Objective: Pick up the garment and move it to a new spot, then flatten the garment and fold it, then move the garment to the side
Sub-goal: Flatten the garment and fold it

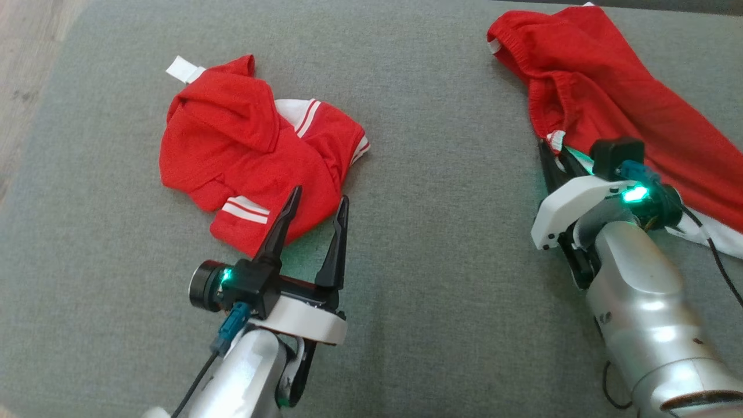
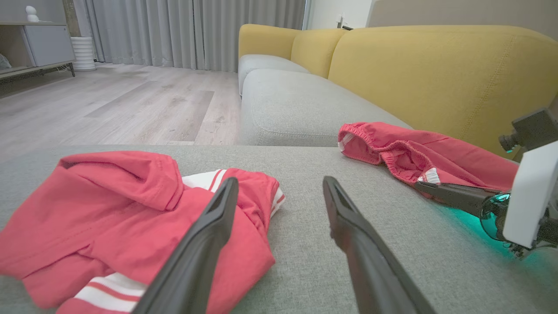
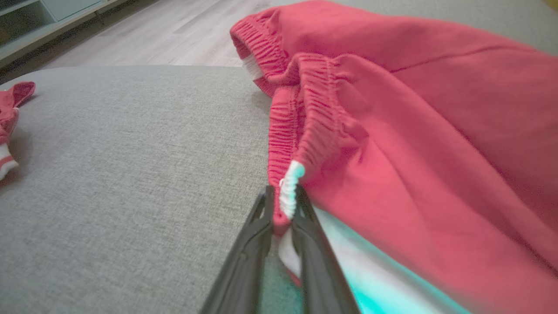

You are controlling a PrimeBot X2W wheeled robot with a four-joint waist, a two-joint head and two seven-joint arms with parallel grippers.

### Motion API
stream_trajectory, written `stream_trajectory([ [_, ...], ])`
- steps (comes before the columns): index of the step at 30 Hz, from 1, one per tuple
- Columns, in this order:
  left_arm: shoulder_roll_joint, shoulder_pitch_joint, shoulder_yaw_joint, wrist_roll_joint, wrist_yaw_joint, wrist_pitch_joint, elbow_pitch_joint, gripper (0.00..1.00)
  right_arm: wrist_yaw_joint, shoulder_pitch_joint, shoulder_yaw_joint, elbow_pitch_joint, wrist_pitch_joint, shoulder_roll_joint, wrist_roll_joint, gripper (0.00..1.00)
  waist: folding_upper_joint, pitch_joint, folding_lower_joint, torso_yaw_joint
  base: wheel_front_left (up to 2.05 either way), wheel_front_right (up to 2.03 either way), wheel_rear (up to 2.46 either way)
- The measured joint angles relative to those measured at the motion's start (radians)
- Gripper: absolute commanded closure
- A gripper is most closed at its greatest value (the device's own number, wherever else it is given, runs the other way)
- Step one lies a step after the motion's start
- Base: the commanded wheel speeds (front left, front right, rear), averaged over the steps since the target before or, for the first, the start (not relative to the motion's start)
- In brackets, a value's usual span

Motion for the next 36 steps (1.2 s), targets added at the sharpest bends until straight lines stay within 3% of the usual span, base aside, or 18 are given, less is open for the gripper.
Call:
stream_trajectory([
  [7,0.000,0.000,0.005,0.000,0.007,0.000,0.013,0.00,0.000,-0.005,0.150,0.008,-0.034,-0.003,0.117,1.00,0.0000,-0.028,0.0000,-0.016,0.00,0.00,0.00],
  [13,0.000,0.007,0.028,0.002,0.006,0.000,0.016,0.00,0.000,0.045,0.326,-0.067,-0.029,-0.003,0.238,1.00,0.0000,-0.069,-0.0001,-0.039,0.00,0.00,0.00],
  [30,0.000,0.063,0.066,0.022,-0.011,0.000,0.028,0.00,0.000,0.190,0.634,-0.258,0.113,-0.004,0.389,1.00,0.0000,-0.168,-0.0002,-0.086,0.00,0.00,0.00],
  [31,0.000,0.068,0.067,0.022,-0.011,0.000,0.028,0.00,0.000,0.195,0.635,-0.256,0.115,-0.003,0.387,0.11,0.0000,-0.169,-0.0002,-0.087,0.00,0.00,0.00],
  [32,0.000,0.073,0.067,0.022,-0.011,0.000,0.028,0.00,0.000,0.197,0.635,-0.253,0.120,-0.003,0.381,0.00,0.0000,-0.170,-0.0001,-0.088,0.00,0.00,0.00],
  [36,0.000,0.077,0.070,0.022,-0.011,0.000,0.026,0.00,0.000,0.197,0.618,-0.252,0.123,-0.003,0.349,0.00,0.0000,-0.172,-0.0001,-0.096,0.00,0.00,0.00],
])
